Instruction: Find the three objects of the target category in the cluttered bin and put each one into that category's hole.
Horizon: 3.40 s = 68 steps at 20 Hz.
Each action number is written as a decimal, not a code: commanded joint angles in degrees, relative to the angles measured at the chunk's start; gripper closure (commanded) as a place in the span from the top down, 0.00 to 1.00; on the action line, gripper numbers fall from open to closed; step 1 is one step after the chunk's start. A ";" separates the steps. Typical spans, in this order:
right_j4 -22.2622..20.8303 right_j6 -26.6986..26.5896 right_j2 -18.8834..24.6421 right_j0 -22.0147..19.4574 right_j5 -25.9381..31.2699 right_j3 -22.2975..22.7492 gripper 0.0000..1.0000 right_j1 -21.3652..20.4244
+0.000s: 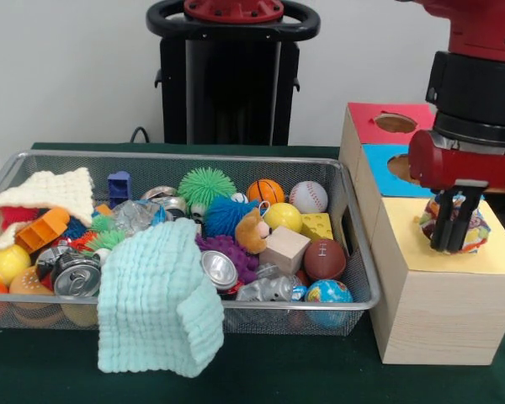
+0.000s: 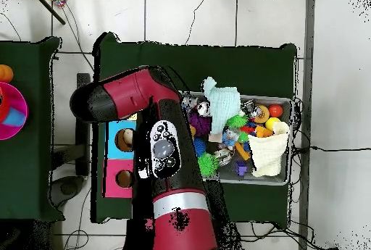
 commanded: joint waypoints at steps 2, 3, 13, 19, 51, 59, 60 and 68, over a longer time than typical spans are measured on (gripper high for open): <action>2.11 -1.30 0.91 -2.03 10.37 1.02 0.00 1.18; 2.63 -1.61 0.63 -1.96 13.35 0.94 0.00 1.05; 9.06 -3.68 3.59 -4.67 21.80 8.45 0.00 -0.98; 8.64 -4.81 4.77 -5.97 17.91 9.86 1.00 -1.47; 11.24 4.69 3.54 -1.62 15.42 8.64 0.00 -0.26; 5.58 4.76 -2.65 2.77 19.45 2.97 0.00 -4.46; 5.62 5.04 -3.03 3.09 19.86 2.59 0.00 -4.17; 3.96 6.70 -6.61 5.46 17.52 1.33 0.00 -4.18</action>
